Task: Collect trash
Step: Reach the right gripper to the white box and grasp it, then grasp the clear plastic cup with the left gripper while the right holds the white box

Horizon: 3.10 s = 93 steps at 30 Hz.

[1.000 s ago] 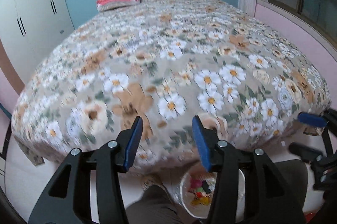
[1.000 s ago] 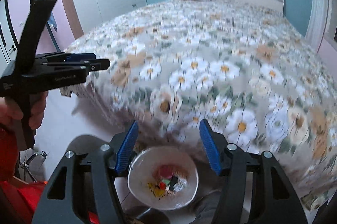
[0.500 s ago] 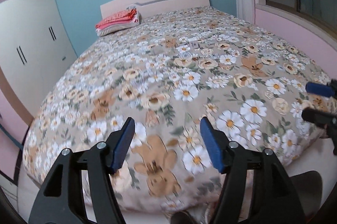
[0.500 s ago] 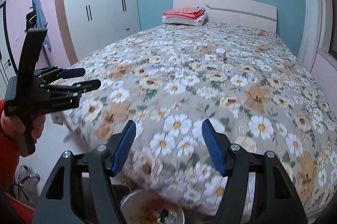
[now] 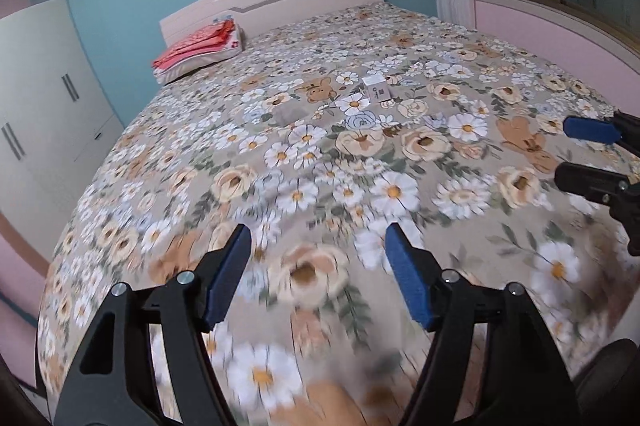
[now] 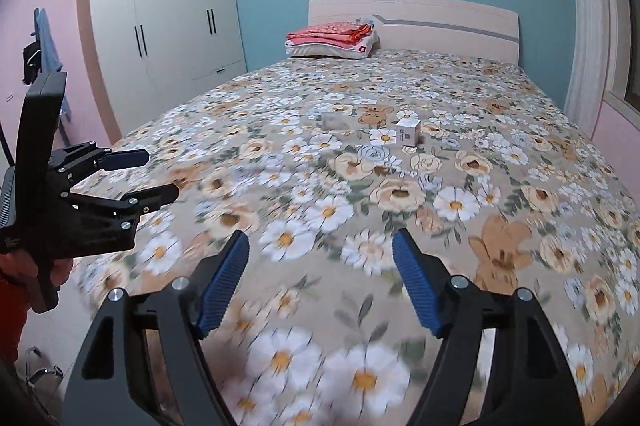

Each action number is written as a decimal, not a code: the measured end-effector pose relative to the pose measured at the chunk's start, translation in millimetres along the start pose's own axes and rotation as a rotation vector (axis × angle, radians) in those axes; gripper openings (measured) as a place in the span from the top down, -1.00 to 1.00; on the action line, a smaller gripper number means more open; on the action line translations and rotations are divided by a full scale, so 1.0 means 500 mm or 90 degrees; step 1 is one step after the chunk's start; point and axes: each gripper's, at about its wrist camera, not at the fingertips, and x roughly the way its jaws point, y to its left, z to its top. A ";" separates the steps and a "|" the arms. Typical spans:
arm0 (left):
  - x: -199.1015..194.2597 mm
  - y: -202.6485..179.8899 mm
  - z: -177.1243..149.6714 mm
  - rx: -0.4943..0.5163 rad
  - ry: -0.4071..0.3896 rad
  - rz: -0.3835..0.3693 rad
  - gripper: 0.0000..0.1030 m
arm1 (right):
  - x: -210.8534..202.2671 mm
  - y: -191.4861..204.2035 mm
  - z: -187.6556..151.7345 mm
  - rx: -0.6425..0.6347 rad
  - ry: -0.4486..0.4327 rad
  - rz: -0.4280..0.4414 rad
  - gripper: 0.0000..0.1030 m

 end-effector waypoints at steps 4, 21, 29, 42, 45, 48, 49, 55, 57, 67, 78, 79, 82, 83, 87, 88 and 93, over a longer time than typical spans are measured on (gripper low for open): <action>0.126 0.035 0.059 0.028 0.008 0.013 -0.34 | 0.119 -0.045 0.049 0.002 -0.004 -0.011 -0.51; 0.527 0.204 0.249 0.036 0.086 -0.159 -0.34 | 0.500 -0.225 0.223 0.166 0.082 -0.055 -0.59; 0.676 0.247 0.303 0.089 0.078 -0.212 -0.34 | 0.632 -0.260 0.242 0.200 0.095 -0.109 -0.60; 0.867 0.235 0.340 0.183 0.088 -0.219 -0.38 | 0.764 -0.308 0.252 0.215 0.115 -0.144 -0.61; 0.891 0.229 0.351 0.166 0.085 -0.241 -0.38 | 0.784 -0.314 0.257 0.225 0.109 -0.150 -0.62; 0.911 0.217 0.353 0.165 0.083 -0.249 -0.38 | 0.803 -0.321 0.259 0.235 0.105 -0.153 -0.62; 0.912 0.215 0.354 0.162 0.080 -0.251 -0.38 | 0.807 -0.322 0.261 0.235 0.100 -0.153 -0.62; 0.908 0.204 0.359 0.145 0.071 -0.239 -0.34 | 0.810 -0.341 0.258 0.240 0.086 -0.147 -0.47; 0.899 0.201 0.358 0.143 0.062 -0.221 -0.25 | 0.810 -0.342 0.259 0.239 0.087 -0.148 -0.10; 0.839 0.178 0.328 0.080 0.082 -0.160 -0.24 | 0.785 -0.333 0.264 0.231 0.086 -0.134 0.09; 0.694 0.186 0.314 -0.037 0.066 -0.002 0.02 | 0.688 -0.297 0.279 0.190 0.065 -0.117 0.10; 0.673 0.182 0.314 -0.040 0.060 0.005 0.02 | 0.672 -0.291 0.280 0.183 0.061 -0.117 0.10; 0.626 0.174 0.311 -0.063 0.057 -0.001 0.02 | 0.633 -0.273 0.280 0.169 0.049 -0.119 0.10; 0.611 0.171 0.309 -0.070 0.060 -0.005 0.02 | 0.631 -0.272 0.281 0.168 0.048 -0.119 0.10; 0.539 0.148 0.297 -0.072 0.045 -0.015 0.02 | 0.565 -0.244 0.273 0.154 0.035 -0.109 0.10; 0.515 0.142 0.292 -0.073 0.041 -0.017 0.02 | 0.554 -0.242 0.273 0.152 0.034 -0.108 0.10; 0.407 0.119 0.273 -0.070 0.035 -0.013 0.02 | 0.466 -0.218 0.268 0.137 0.020 -0.099 0.10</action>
